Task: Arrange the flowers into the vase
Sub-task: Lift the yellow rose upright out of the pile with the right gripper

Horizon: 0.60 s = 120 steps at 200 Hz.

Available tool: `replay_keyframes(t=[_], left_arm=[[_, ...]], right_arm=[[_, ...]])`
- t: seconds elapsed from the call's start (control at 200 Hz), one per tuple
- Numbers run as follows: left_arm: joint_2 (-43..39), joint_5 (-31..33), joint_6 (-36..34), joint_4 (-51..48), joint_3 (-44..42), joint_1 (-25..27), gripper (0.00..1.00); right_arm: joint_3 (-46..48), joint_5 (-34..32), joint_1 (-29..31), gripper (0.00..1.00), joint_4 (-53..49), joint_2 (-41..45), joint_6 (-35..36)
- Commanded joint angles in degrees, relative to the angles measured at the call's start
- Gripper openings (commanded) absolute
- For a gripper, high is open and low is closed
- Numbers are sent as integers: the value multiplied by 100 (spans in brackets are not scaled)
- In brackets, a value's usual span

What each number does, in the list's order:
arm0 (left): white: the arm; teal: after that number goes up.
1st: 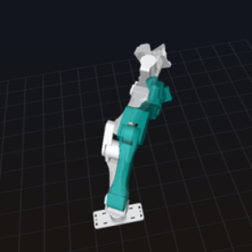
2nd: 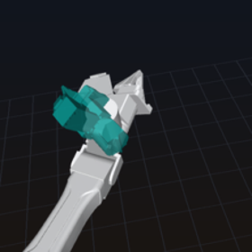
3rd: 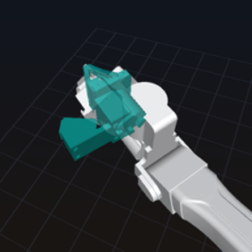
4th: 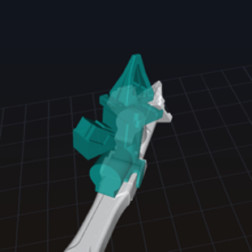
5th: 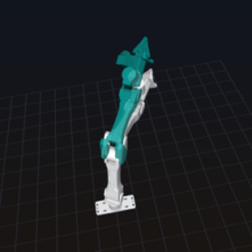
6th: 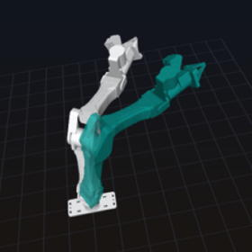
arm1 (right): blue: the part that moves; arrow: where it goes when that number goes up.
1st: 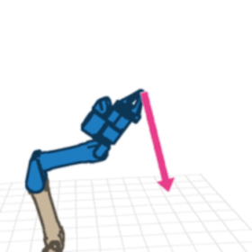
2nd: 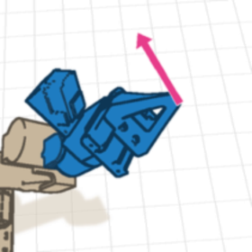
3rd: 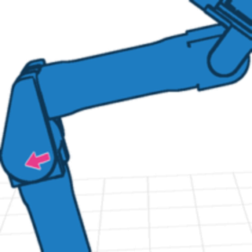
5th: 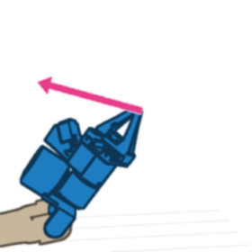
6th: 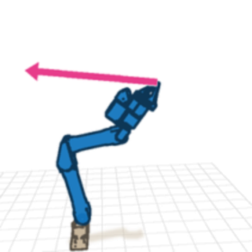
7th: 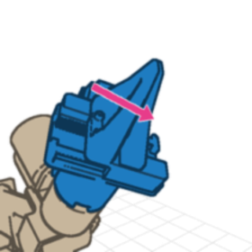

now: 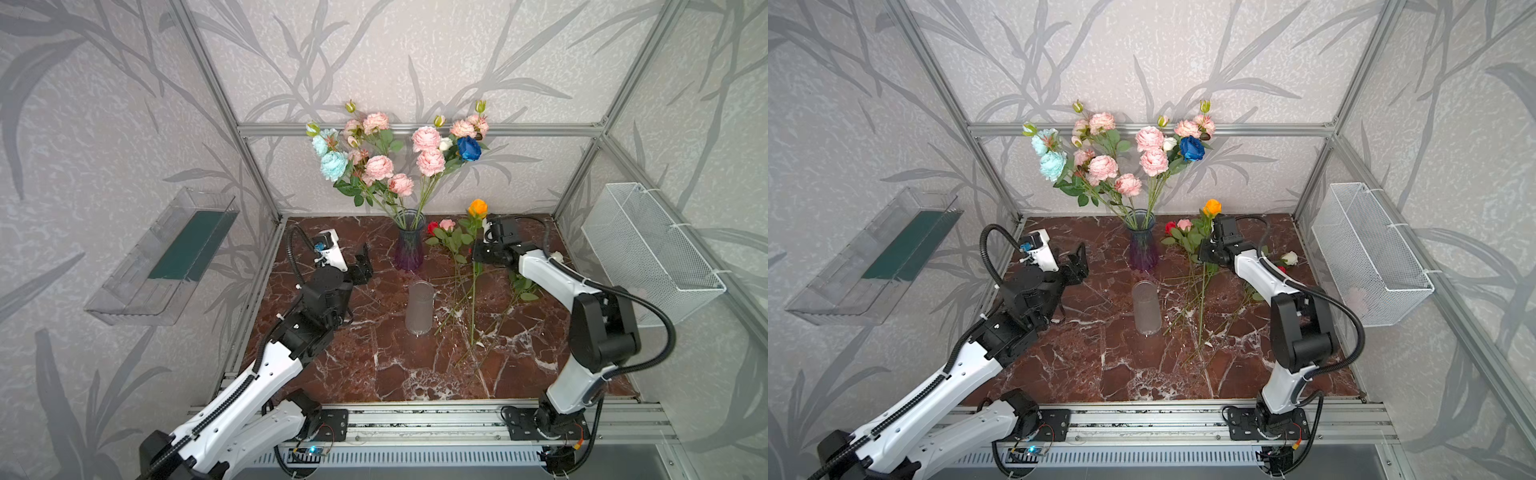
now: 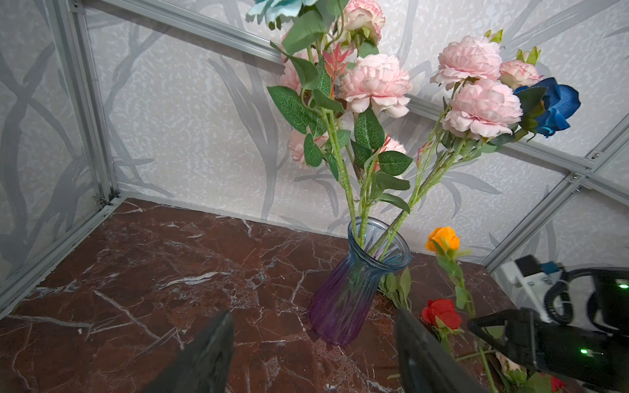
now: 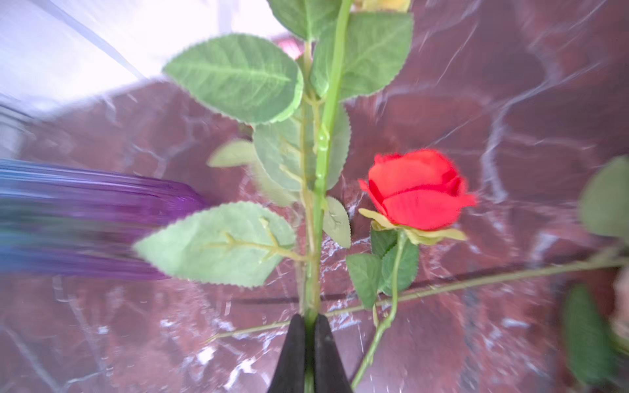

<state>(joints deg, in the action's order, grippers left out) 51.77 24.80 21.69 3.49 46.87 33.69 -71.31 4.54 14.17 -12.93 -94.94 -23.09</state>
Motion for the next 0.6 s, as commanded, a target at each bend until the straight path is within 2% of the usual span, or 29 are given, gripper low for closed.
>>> replay_keyframes(t=[0.0,0.22,0.395,0.495,0.595], left_arm=[[-105,-41,107,3,119,31,75],[-126,-143,116,42,109,65,75],[-236,-289,207,262,-17,96,75],[-233,-395,260,328,-42,107,75],[-178,-519,334,328,-38,118,75]], right_arm=[[468,-439,-28,3,710,720,-58],[1405,-505,85,2,1550,2528,-165],[2055,-1155,907,2,2379,4195,276],[1958,-1377,1416,2,2695,4513,368],[1614,-1355,1941,3,3160,4314,603]])
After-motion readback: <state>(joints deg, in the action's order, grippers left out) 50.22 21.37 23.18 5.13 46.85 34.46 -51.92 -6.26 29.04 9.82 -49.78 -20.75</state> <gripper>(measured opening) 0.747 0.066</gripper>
